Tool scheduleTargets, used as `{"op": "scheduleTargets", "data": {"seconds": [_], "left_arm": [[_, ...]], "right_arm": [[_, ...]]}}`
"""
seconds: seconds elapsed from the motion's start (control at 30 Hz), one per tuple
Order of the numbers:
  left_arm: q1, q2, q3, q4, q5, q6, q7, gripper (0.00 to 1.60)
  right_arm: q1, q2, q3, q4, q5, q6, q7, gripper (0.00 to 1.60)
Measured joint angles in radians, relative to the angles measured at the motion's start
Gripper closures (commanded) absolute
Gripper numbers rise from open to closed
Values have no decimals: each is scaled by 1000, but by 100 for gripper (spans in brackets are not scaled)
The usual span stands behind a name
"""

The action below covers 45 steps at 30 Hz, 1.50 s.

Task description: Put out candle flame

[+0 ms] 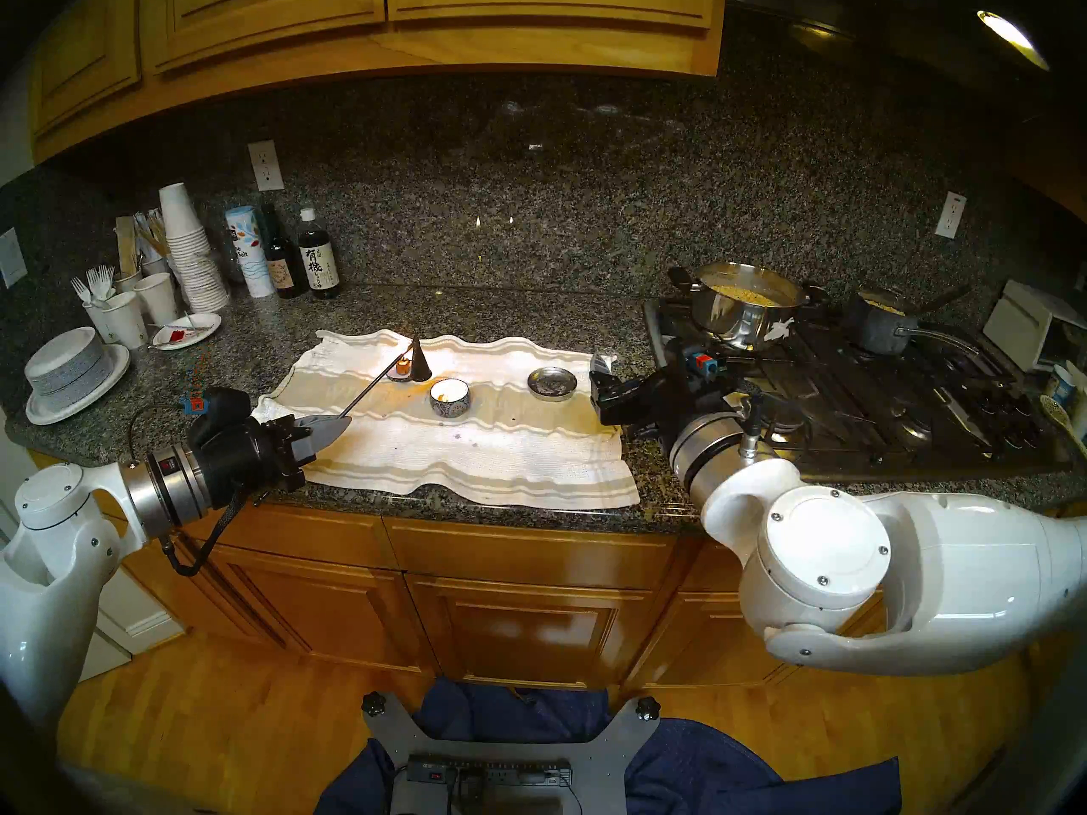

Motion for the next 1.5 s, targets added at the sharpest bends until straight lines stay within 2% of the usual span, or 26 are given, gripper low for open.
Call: {"op": "scheduleTargets", "data": {"seconds": [0.47, 1.5], "left_arm": [[-83, 14, 114, 88, 9, -2, 25, 160], [-166, 39, 195, 134, 17, -7, 25, 160]], "right_arm": [[0, 0, 0, 0, 0, 0, 0, 0], [0, 0, 0, 0, 0, 0, 0, 0]]}}
